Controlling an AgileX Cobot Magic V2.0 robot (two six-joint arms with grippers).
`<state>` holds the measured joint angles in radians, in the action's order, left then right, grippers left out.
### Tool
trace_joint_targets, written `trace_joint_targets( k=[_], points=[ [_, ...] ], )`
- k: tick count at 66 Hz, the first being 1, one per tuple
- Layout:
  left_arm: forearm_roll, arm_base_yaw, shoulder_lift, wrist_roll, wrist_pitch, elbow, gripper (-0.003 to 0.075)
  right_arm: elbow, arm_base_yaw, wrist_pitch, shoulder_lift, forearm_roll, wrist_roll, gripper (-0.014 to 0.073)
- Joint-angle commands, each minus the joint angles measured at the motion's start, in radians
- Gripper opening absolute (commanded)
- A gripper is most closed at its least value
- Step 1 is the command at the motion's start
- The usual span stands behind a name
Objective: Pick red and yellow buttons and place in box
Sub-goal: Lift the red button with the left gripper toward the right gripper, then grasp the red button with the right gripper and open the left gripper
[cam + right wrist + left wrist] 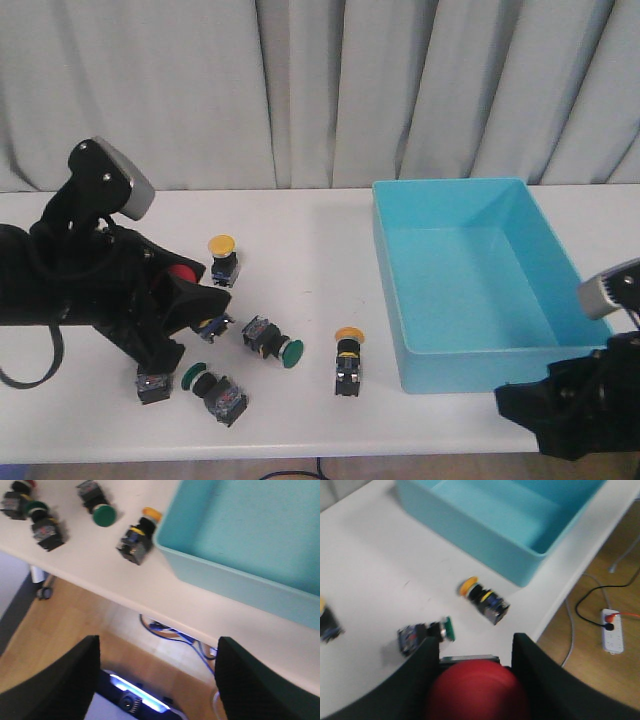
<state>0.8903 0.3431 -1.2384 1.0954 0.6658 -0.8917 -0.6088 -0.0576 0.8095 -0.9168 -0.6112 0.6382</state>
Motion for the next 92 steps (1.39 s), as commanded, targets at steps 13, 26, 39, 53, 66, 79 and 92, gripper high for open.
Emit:
trace_joint_targets(
  k=[13, 26, 39, 53, 66, 79, 92],
  points=[
    [0.357, -0.001, 0.017, 0.584, 0.263, -0.027, 0.0143, -0.077, 0.003, 0.126, -0.204, -0.42, 0.465, 0.0471],
    [0.41, -0.001, 0.017, 0.679, 0.349, -0.027, 0.0143, -0.203, -0.192, 0.108, -0.296, -0.376, 0.527, 0.0471],
    [0.41, -0.001, 0.017, 0.687, 0.353, -0.027, 0.0143, -0.31, -0.402, 0.016, -0.374, -0.317, 0.689, 0.0471],
    [0.41, -0.001, 0.017, 0.687, 0.356, -0.027, 0.0143, -0.384, -0.519, -0.078, -0.432, -0.323, 0.869, 0.0471],
    [0.41, -0.001, 0.017, 0.687, 0.361, -0.027, 0.0143, -0.427, -0.543, -0.112, -0.466, -0.358, 0.92, 0.0471],
    [0.41, -0.001, 0.017, 0.687, 0.361, -0.027, 0.0143, -0.429, -0.543, -0.094, -0.467, -0.459, 1.013, 0.0471],
    [0.41, -0.001, 0.017, 0.687, 0.361, -0.027, 0.0143, -0.428, -0.543, -0.086, -0.469, -0.469, 1.036, 0.043]
  ],
)
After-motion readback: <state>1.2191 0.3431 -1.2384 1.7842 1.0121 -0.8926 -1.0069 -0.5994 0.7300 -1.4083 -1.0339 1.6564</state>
